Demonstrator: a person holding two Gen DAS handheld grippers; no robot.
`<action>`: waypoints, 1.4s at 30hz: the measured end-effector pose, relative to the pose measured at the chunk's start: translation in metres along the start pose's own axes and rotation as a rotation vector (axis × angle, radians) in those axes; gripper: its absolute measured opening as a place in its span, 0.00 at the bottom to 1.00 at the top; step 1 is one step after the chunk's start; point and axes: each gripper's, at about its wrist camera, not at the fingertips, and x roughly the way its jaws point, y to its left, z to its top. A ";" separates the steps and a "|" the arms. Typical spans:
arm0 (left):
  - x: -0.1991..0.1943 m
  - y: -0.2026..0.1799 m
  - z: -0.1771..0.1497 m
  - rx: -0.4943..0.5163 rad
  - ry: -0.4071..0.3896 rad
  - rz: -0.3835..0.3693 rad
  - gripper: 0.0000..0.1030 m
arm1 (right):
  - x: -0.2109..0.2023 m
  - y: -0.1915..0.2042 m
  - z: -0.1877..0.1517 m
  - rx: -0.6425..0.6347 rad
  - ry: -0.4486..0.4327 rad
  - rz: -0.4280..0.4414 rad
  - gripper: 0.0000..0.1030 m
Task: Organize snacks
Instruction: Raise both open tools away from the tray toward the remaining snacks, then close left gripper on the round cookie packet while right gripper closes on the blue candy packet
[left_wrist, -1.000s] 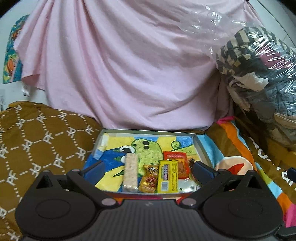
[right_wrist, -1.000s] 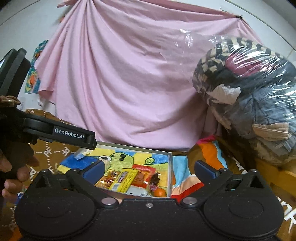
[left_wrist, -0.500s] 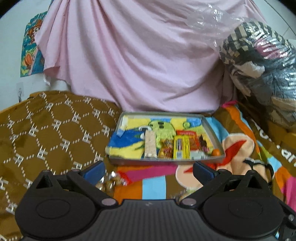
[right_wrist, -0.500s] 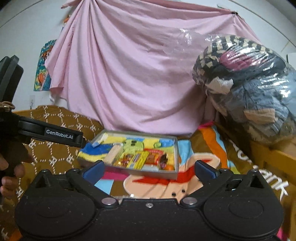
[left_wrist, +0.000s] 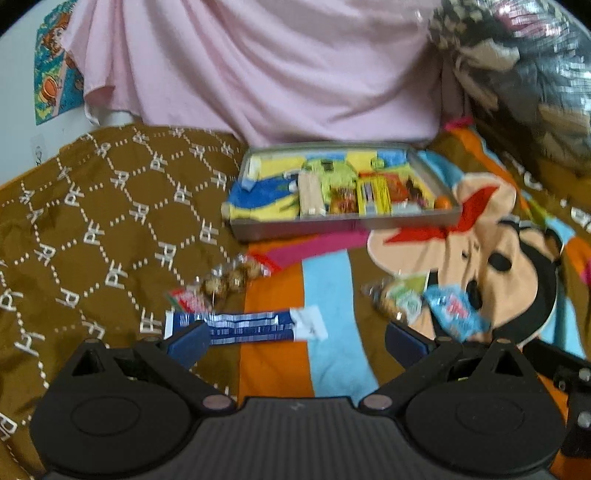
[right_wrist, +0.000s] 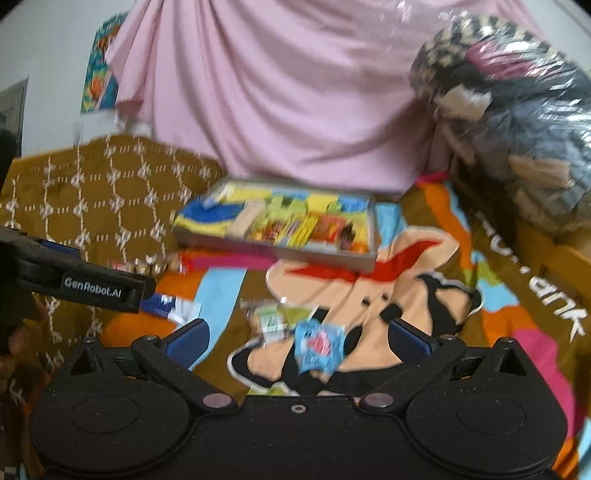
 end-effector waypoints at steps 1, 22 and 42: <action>0.003 0.000 -0.004 0.008 0.012 0.002 1.00 | 0.004 0.001 0.000 -0.002 0.013 0.005 0.99; 0.061 0.012 -0.015 0.016 0.138 -0.006 1.00 | 0.080 -0.001 -0.015 -0.059 0.170 0.052 0.99; 0.143 -0.046 0.037 -0.052 0.121 -0.131 1.00 | 0.167 -0.036 -0.018 0.010 0.219 0.051 0.91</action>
